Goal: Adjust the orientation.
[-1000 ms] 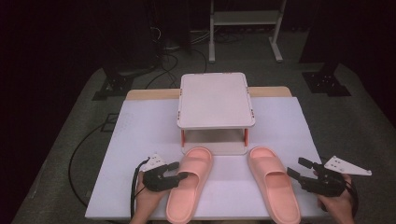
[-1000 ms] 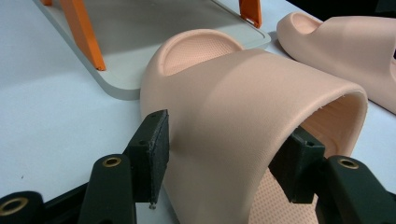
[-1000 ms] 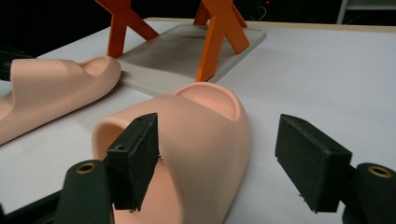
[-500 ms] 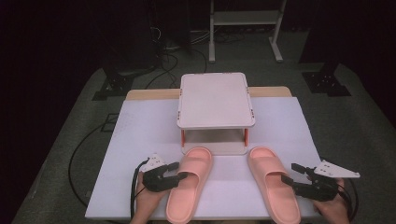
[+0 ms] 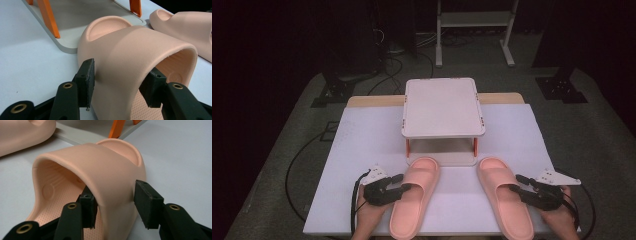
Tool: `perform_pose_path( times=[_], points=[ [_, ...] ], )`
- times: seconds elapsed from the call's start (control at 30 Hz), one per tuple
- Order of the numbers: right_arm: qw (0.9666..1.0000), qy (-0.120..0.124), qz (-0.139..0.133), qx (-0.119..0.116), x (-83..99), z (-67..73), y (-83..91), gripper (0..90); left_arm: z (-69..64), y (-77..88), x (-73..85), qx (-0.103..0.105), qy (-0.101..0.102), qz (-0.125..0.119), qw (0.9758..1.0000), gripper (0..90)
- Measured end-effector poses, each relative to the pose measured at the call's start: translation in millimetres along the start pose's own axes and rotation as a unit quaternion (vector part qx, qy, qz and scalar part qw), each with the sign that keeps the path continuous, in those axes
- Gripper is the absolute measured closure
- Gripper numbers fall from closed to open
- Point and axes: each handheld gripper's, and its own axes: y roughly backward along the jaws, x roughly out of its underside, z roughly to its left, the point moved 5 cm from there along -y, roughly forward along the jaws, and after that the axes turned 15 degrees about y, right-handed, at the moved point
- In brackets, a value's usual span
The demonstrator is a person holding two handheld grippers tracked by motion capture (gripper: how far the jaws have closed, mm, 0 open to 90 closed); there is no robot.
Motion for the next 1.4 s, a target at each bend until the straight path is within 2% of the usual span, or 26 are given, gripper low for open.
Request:
perform_pose_path(
  times=[0.23,0.33,0.5,0.7,0.87,1.1,1.4],
  points=[
    [0.9998,0.007,0.001,0.019,-1.1,0.8,1.2,60.9,0.9,1.9,-1.0,-0.001,0.001,-0.009,1.0,56.7],
    [0.9997,0.001,0.002,0.026,-1.5,-0.7,1.6,63.2,1.4,2.5,-1.1,-0.001,0.004,-0.011,0.9999,58.3],
    [0.9995,0.001,0.004,0.03,-2.6,-0.3,1.1,65.7,2.6,3.4,-1.5,0.002,0.01,-0.014,0.9998,62.5],
    [0.9993,0.003,0.012,0.035,-3.9,-0.3,0.9,73.5,2.5,5.0,-1.2,0.007,0.011,-0.011,0.9999,66.6],
    [0.9994,0.0,0.013,0.034,-5.7,1.0,3.0,77.5,1.0,5.9,-1.3,0.011,0.01,-0.011,0.9998,69.4],
    [0.9995,0.001,0.009,0.03,-8.5,3.9,3.7,78.0,-1.6,8.8,-2.8,0.022,0.011,-0.014,0.9996,70.4],
    [0.9998,0.001,-0.006,0.019,-22.2,12.0,3.5,78.1,-3.3,15.6,-5.2,0.033,0.013,-0.017,0.9992,71.1]
  ],
)
